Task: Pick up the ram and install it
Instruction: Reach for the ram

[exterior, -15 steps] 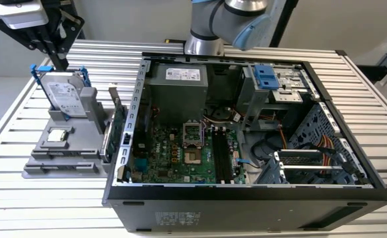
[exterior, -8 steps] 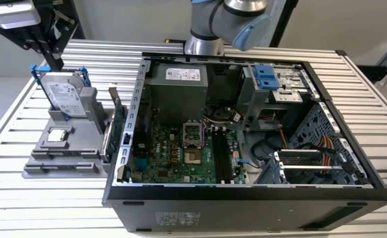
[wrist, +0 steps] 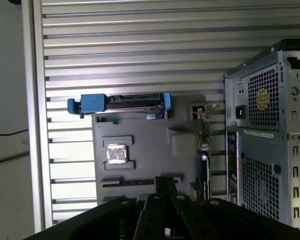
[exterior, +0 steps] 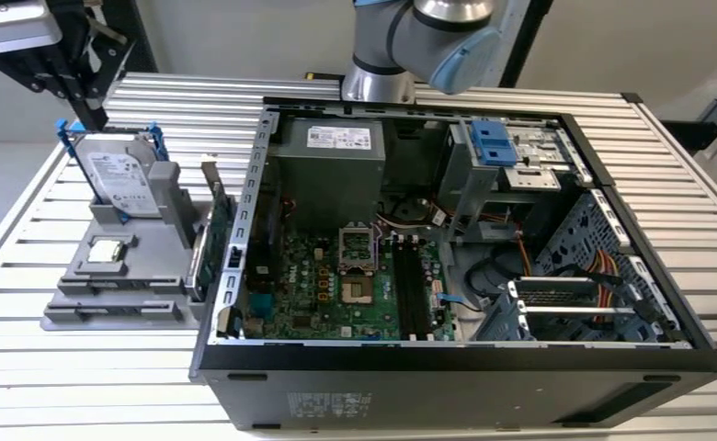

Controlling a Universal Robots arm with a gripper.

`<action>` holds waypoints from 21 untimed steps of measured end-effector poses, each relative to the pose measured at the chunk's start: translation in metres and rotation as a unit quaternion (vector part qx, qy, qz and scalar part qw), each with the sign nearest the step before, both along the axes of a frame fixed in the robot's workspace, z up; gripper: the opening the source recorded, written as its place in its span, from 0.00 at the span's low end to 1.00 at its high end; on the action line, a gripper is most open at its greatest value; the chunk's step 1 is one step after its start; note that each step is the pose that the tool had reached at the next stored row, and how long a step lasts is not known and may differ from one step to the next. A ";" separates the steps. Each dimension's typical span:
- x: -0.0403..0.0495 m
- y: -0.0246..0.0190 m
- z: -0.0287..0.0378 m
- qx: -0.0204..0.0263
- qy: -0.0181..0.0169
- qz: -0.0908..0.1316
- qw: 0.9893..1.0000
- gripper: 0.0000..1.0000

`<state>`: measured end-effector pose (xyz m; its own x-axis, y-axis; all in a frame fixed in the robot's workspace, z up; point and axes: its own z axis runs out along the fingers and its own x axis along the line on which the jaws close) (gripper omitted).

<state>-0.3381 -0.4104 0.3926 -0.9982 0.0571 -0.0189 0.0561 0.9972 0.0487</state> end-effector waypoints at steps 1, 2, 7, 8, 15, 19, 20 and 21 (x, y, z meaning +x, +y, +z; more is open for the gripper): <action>-0.0010 0.0000 0.0000 0.000 0.000 0.002 1.000 0.00; -0.0018 0.0000 0.0000 0.000 0.000 0.004 1.000 0.00; -0.0063 0.0000 0.0000 0.000 0.000 0.014 1.000 0.00; -0.0071 0.0000 0.0000 0.000 0.000 0.014 1.000 0.00; -0.0112 0.0000 0.0000 0.000 0.000 0.017 1.000 0.00; -0.0113 -0.0002 0.0000 0.000 0.000 0.017 1.000 0.00; -0.0113 -0.0005 0.0000 0.000 0.000 0.017 1.000 0.00; -0.0111 -0.0008 0.0000 0.000 0.000 0.017 1.000 0.00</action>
<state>-0.3493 -0.4112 0.3926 -0.9995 0.0239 -0.0189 0.0230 0.9985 0.0488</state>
